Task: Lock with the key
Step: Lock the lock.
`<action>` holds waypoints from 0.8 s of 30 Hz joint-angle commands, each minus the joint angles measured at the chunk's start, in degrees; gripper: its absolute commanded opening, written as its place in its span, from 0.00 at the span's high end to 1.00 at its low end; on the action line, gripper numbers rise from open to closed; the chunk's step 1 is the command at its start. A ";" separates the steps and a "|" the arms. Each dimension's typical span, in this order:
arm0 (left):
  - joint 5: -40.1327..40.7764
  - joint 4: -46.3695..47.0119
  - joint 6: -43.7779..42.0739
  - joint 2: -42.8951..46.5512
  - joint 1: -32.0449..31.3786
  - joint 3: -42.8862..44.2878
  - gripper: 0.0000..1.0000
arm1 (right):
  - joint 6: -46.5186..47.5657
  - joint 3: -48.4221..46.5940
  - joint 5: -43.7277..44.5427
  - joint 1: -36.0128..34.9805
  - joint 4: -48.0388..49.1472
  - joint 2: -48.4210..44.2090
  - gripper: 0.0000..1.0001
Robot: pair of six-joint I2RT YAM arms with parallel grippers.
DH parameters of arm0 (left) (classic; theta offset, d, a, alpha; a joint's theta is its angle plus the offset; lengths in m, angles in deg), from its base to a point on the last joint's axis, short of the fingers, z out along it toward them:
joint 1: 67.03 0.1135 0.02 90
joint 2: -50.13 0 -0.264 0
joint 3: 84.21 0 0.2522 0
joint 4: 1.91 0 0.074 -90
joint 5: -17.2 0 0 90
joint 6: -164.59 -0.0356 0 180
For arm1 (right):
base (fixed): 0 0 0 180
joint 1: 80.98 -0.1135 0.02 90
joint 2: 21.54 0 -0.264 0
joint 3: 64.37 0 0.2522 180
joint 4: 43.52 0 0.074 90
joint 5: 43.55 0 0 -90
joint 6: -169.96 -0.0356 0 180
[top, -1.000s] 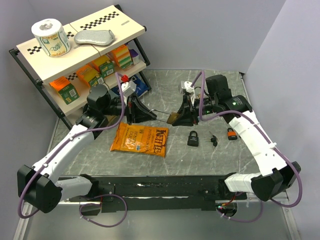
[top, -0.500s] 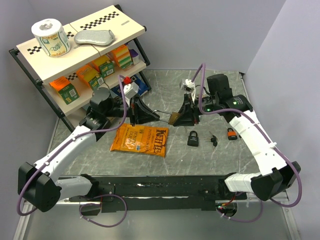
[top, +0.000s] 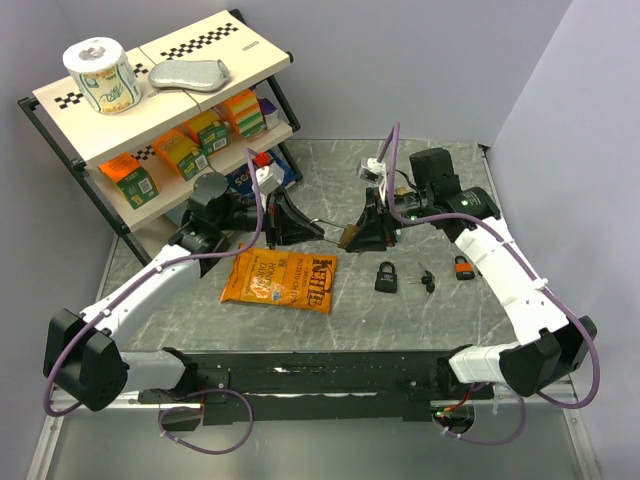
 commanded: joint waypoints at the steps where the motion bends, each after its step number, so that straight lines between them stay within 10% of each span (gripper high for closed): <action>1: -4.49 1.50 -1.12 -4.85 -11.82 -0.35 0.99 | -5.52 -4.92 -10.95 -5.76 25.82 2.32 1.00; 21: -3.36 4.75 3.88 -3.46 -10.07 -2.18 0.99 | 4.58 -6.86 -10.35 -6.73 15.21 2.76 1.00; 24: -1.25 3.71 3.37 -0.12 -6.20 -2.55 0.99 | 8.35 -5.46 -7.80 -4.45 8.61 0.57 0.82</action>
